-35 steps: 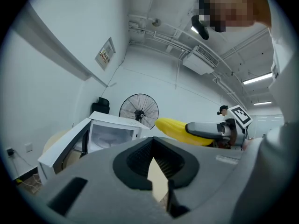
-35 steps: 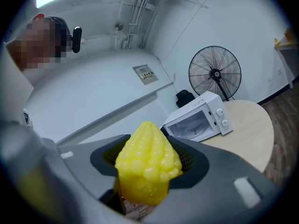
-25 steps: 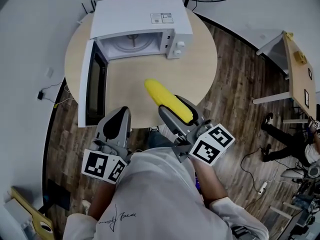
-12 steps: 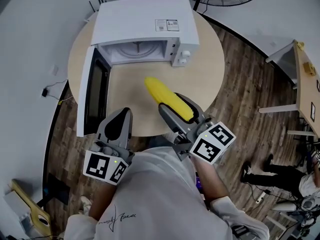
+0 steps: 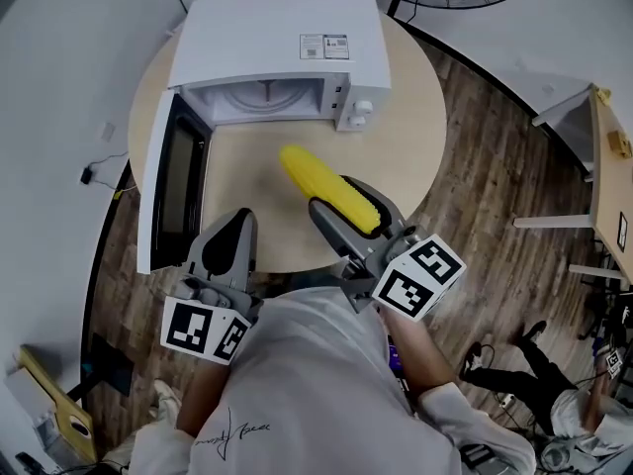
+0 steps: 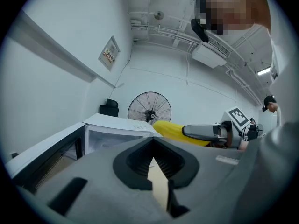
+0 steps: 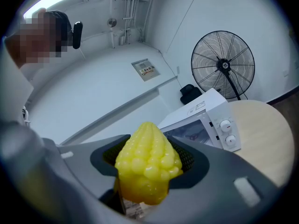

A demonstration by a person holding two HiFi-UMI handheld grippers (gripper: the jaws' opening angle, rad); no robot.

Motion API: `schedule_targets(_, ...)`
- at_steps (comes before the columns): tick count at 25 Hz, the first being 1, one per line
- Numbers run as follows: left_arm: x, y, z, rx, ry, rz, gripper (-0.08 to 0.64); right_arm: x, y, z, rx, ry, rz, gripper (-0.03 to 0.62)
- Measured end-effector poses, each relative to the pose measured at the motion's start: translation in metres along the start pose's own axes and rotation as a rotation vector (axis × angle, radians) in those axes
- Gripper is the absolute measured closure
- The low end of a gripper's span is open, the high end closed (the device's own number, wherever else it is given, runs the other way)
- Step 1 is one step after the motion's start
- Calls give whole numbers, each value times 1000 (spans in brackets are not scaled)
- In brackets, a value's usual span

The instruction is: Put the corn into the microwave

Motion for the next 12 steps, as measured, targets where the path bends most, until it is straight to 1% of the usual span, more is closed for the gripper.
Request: schedule_targets(12,4,10,10,-17,11,-21,566,-1,-22,11,30,-4,6,331)
Point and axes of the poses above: the fingertips, and each gripper's own axes: z forward along the fingers, y to its left, x out of its underside, the point moved 1 cm from there along -z, backward along the fingers, and after that the axes turned 8 degrees about -z, right-handed, at the moved point
